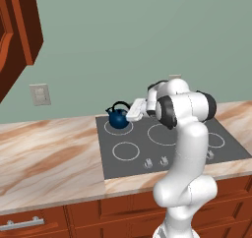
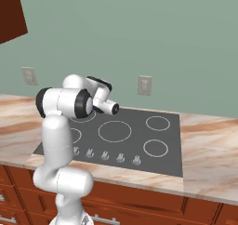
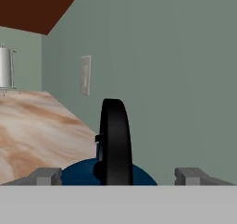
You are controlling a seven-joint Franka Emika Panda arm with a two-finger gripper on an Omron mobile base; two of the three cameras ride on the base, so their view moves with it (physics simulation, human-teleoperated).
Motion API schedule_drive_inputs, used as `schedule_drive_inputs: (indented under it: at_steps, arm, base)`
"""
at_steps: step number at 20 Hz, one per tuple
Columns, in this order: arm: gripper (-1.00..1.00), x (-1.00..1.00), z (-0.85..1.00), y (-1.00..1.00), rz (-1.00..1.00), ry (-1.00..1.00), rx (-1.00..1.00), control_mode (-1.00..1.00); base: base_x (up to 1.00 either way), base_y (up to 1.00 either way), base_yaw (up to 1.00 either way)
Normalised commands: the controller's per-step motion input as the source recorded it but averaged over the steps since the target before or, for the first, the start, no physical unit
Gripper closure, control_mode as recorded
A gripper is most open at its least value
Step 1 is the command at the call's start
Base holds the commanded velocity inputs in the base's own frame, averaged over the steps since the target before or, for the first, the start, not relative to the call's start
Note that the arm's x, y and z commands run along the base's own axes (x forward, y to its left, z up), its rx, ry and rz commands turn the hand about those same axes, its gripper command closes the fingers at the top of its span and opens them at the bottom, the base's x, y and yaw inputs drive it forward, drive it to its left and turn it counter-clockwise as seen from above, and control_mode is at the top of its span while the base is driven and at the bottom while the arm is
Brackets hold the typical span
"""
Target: Pick the kettle from the cabinet and place it on a stove burner. Then pick the pot from the counter and place it on another stove burner. Finally, turn both burners on.
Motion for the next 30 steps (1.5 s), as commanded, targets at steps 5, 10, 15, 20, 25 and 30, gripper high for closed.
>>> schedule_drive_inputs:
  at_steps: [5,10,15,20,25,30]
  arm:
    - [-1.0,-0.1,-0.04,-0.01,0.0,0.0,0.0,-1.0]
    - [-1.0,-0.08,0.0,-0.02,0.0,0.0,0.0,-1.0]
    - [-1.0,-0.15,0.0,-0.05,0.0,0.0,0.0,-1.0]
    - [-1.0,-0.14,0.0,-0.1,0.0,0.0,0.0,-1.0]
    - [-1.0,-0.09,0.09,-0.16,0.0,0.0,-0.02,-1.0]
    - [-1.0,-0.06,0.11,-0.13,0.0,0.0,-0.04,-1.0]
  base:
    - [0.0,0.0,0.0]
    - [0.0,0.0,0.0]
    - [0.0,0.0,0.0]
    - [0.0,0.0,0.0]
    - [0.0,0.0,0.0]
    - [0.0,0.0,0.0]
